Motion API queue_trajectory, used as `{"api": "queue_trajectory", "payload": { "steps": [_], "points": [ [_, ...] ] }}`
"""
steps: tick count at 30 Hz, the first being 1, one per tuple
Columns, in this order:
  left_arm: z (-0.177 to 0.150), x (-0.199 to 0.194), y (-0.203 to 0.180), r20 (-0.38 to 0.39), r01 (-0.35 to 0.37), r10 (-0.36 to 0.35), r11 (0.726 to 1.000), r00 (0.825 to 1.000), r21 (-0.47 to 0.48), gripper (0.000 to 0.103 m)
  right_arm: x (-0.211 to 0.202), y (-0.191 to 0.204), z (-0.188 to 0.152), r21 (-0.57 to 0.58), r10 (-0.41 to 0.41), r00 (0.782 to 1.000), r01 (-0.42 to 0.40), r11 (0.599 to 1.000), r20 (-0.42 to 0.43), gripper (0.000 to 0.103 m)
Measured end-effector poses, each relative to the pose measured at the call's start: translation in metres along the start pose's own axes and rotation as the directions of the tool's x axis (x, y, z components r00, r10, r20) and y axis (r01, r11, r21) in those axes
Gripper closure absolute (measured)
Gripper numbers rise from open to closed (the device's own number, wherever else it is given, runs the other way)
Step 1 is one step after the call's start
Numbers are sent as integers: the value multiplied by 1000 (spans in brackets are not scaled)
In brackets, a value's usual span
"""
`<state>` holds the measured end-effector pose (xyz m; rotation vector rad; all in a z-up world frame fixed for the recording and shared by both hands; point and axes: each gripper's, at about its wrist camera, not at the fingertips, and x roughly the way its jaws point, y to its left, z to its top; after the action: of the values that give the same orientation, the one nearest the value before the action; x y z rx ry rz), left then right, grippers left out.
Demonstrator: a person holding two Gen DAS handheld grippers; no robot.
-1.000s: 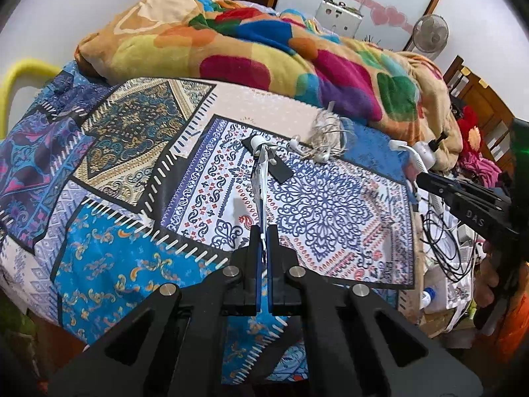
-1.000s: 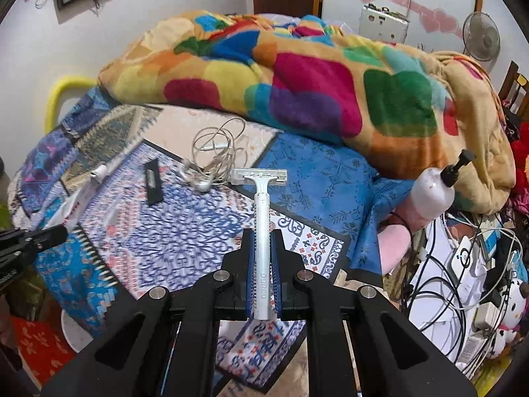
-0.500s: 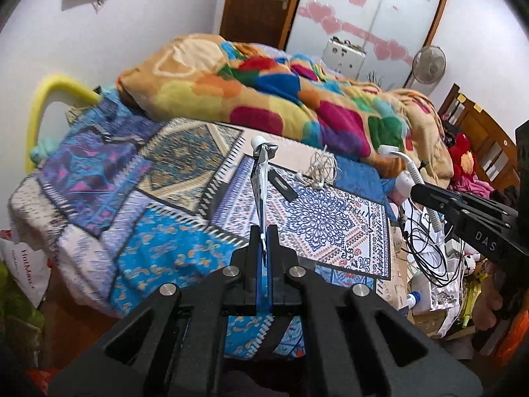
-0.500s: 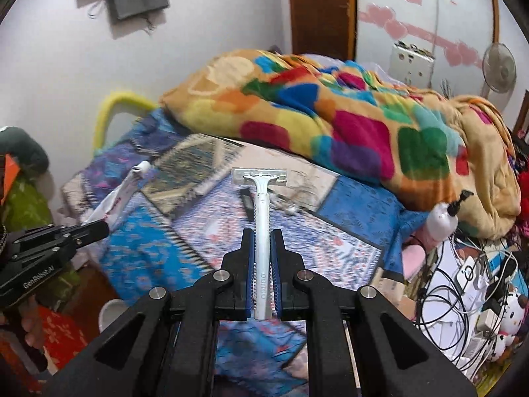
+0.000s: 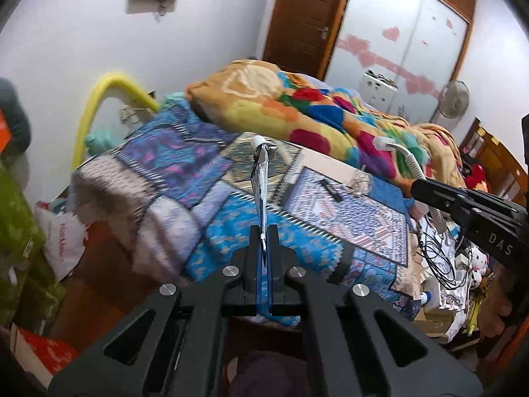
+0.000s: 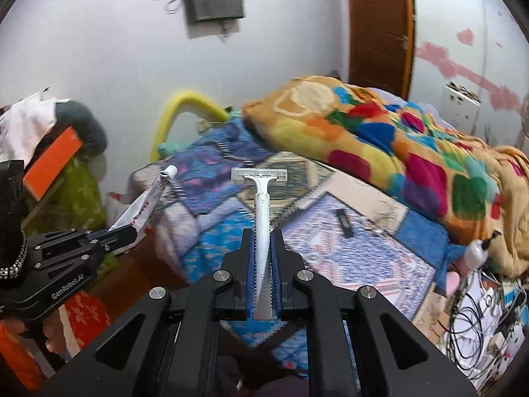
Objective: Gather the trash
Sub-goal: 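Carry the white stick and razor over the white bin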
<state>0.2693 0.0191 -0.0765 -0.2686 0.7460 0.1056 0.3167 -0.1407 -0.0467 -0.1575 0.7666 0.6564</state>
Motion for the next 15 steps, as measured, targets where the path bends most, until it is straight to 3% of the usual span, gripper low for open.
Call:
{"api": "queue_trajectory", "payload": {
  "steps": [15],
  "points": [
    [-56,-50,111,-40,-153,149,976,988,-153,102,35,118,-12,-148,158,984,-169,974,-85,94]
  ]
}}
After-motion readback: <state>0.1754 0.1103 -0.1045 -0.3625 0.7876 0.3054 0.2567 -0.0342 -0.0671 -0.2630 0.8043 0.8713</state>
